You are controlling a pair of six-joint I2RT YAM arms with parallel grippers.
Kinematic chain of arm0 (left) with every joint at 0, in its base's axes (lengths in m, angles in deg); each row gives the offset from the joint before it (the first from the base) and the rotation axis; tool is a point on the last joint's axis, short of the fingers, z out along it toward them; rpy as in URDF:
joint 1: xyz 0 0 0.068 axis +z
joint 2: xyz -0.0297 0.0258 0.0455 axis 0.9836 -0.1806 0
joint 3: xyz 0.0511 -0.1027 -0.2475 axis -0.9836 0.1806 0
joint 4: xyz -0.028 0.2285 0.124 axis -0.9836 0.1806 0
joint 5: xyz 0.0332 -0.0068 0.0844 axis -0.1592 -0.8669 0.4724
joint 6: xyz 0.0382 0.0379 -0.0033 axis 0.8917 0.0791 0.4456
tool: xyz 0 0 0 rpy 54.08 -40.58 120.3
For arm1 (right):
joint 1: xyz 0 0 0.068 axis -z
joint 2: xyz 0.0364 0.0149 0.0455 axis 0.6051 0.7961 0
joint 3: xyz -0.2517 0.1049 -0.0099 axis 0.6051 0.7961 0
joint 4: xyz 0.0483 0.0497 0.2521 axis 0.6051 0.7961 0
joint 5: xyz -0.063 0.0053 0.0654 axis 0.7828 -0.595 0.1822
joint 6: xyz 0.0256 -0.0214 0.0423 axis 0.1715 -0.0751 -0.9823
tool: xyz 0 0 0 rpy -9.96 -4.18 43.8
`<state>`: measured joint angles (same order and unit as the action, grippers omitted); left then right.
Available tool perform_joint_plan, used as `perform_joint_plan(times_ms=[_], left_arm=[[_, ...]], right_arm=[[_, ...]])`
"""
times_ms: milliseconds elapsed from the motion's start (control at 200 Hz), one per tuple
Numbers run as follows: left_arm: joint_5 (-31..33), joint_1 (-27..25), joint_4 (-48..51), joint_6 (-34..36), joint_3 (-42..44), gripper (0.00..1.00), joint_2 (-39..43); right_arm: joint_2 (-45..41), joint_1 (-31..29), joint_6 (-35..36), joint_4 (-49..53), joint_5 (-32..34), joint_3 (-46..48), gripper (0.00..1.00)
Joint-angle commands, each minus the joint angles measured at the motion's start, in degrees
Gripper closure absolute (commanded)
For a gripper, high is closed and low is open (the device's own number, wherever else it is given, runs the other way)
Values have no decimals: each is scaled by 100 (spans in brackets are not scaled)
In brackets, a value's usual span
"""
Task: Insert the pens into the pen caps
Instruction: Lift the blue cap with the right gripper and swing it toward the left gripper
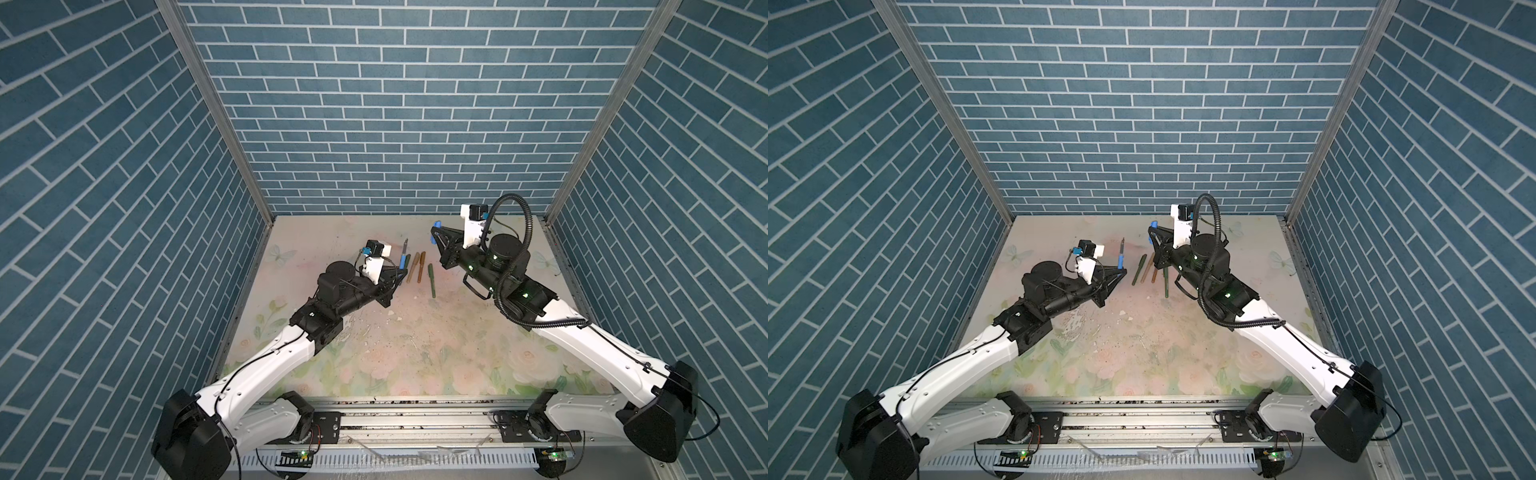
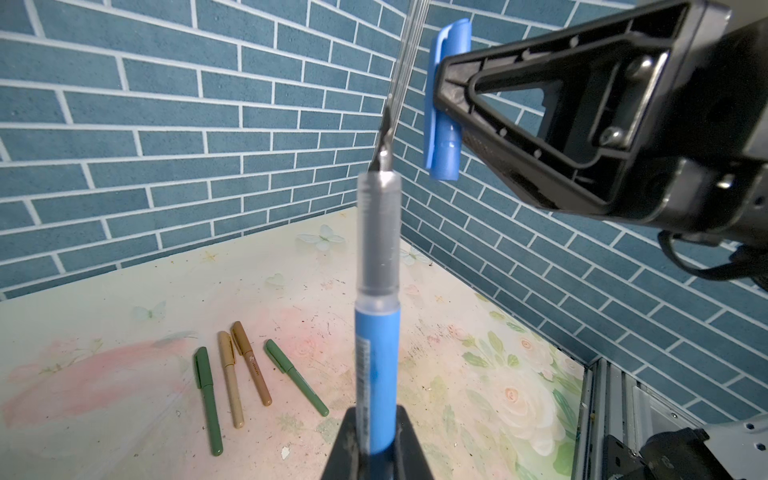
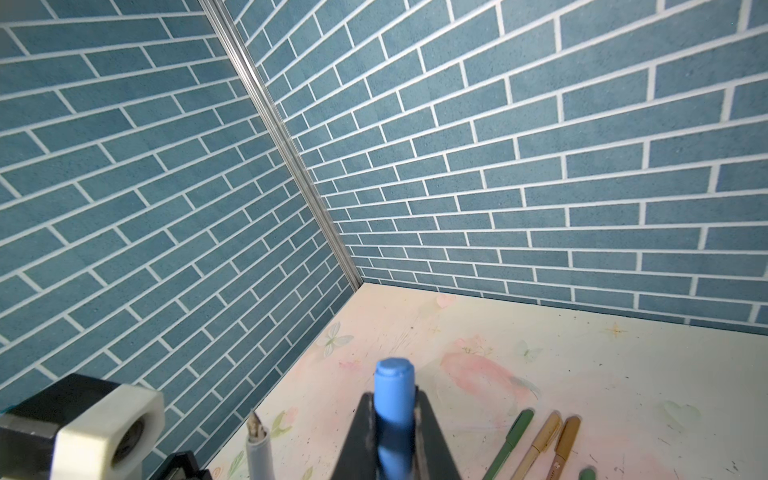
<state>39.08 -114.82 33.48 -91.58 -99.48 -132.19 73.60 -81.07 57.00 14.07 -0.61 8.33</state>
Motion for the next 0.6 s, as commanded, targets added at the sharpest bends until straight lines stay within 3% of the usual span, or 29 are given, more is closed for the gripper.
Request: perform_joint_plan(times_ms=[0,595], left_arm=[[61,-9,-165,-41,81,100,-63],[8,-282,-213,-120,51,100,-444]], right_arm=[[44,-2,256,-256,113,-106,92],[-15,135,405,-538,380,143,94]])
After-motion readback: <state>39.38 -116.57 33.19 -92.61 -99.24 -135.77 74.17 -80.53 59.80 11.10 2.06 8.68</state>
